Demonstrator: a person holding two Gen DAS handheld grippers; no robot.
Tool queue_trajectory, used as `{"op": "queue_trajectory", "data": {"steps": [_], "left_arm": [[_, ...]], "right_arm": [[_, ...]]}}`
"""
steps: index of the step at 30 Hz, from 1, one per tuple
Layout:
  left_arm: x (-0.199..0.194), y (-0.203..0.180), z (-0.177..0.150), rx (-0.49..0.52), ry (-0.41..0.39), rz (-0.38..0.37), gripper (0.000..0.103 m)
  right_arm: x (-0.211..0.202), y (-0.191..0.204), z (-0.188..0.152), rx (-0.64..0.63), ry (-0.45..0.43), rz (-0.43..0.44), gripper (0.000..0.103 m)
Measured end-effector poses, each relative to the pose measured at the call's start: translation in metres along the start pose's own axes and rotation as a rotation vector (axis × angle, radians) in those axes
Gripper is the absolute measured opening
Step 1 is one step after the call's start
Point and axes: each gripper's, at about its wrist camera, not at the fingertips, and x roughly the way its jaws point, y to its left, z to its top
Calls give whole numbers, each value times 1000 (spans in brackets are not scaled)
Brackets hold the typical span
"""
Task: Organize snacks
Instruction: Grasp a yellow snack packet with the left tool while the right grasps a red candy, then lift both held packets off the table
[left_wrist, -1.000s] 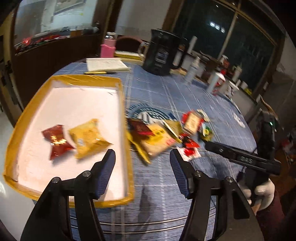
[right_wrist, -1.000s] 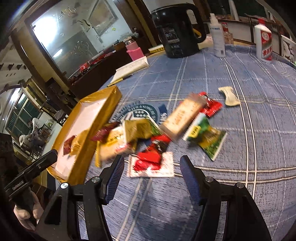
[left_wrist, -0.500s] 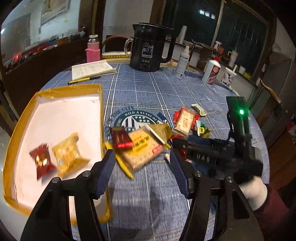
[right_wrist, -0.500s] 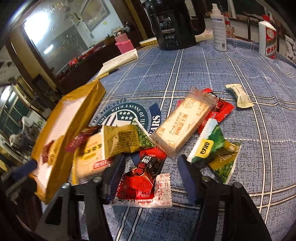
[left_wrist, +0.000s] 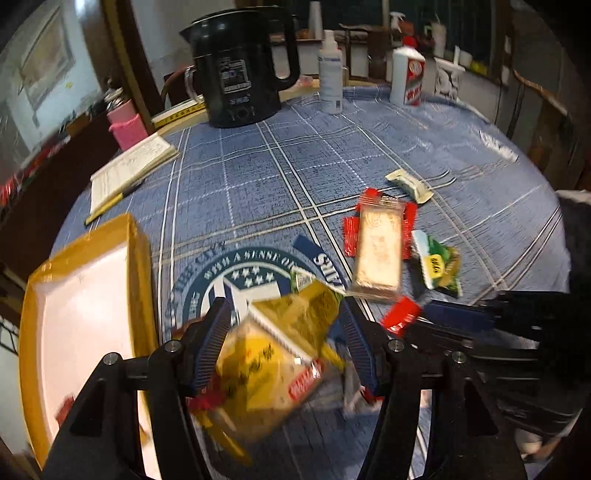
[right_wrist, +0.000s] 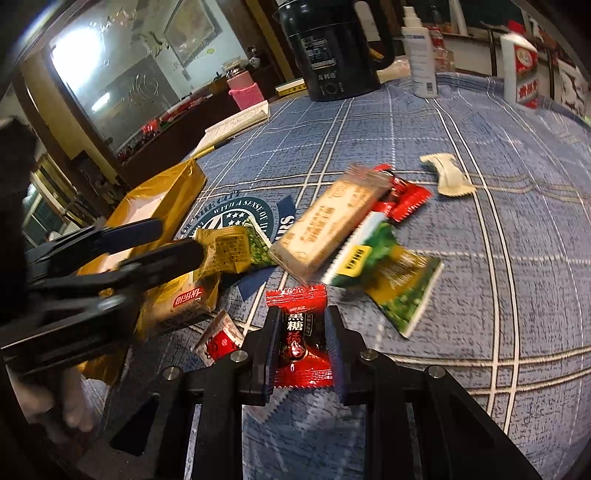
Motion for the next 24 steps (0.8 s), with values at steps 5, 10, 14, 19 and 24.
{"op": "queue_trajectory", "data": {"steps": [5, 10, 14, 19, 24], "left_arm": [[25, -2, 6, 39, 39, -6, 60], [34, -13, 3, 82, 49, -2, 62], [31, -19, 5, 93, 40, 9, 49], [17, -17, 4, 56, 6, 4, 35], [4, -18, -3, 43, -3, -12, 32]], "right_arm": [[-2, -10, -1, 27, -8, 38, 24], [-4, -16, -3, 50, -14, 61, 23], [-4, -18, -3, 56, -16, 67, 22], [-8, -16, -4, 48, -37, 63, 22], [-14, -17, -5, 53, -67, 65, 22]]}}
